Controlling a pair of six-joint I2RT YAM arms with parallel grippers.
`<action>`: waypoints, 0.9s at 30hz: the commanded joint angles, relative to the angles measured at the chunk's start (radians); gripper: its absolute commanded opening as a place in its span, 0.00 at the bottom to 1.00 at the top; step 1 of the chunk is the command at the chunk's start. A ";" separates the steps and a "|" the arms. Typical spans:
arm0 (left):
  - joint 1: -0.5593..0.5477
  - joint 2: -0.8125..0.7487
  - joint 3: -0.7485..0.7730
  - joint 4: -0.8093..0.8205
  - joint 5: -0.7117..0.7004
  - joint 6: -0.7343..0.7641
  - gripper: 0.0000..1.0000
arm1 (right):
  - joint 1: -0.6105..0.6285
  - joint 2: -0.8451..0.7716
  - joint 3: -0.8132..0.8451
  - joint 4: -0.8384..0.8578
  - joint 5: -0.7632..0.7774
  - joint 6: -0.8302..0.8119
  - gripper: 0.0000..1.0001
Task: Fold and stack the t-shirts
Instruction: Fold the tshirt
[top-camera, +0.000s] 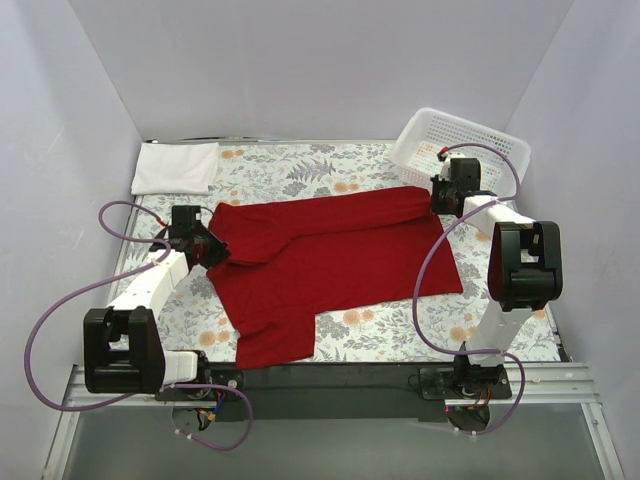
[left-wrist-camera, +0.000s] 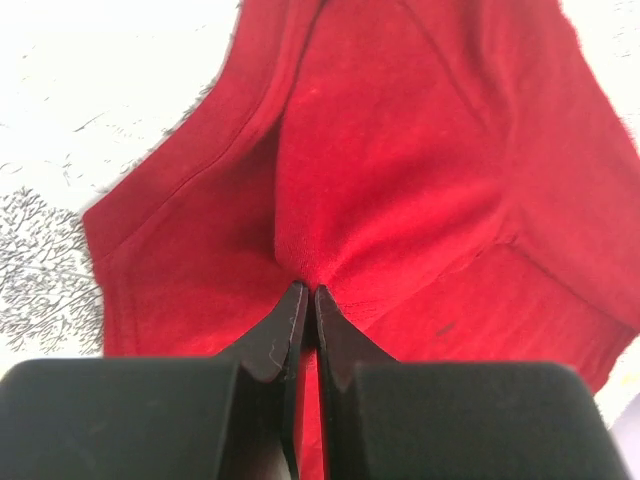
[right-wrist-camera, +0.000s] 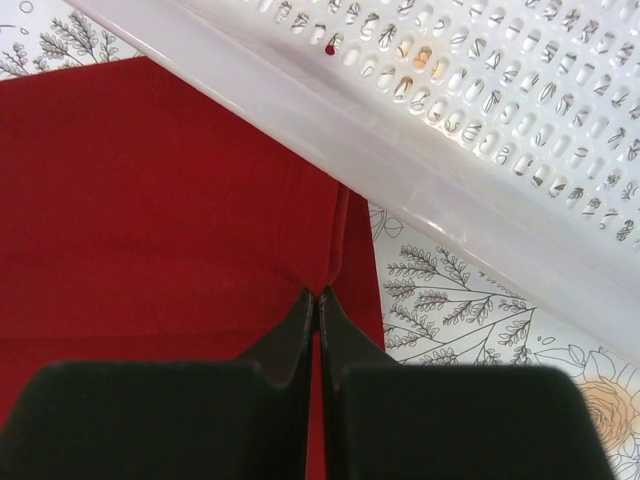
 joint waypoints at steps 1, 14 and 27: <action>0.000 -0.051 0.003 0.037 0.018 -0.023 0.00 | -0.007 0.015 0.017 -0.012 0.017 0.000 0.05; 0.000 -0.099 0.003 0.029 0.122 -0.062 0.00 | -0.005 -0.056 0.044 -0.090 0.017 0.032 0.51; -0.014 -0.168 -0.008 -0.008 0.168 -0.100 0.00 | 0.028 -0.192 0.000 -0.125 -0.076 0.078 0.64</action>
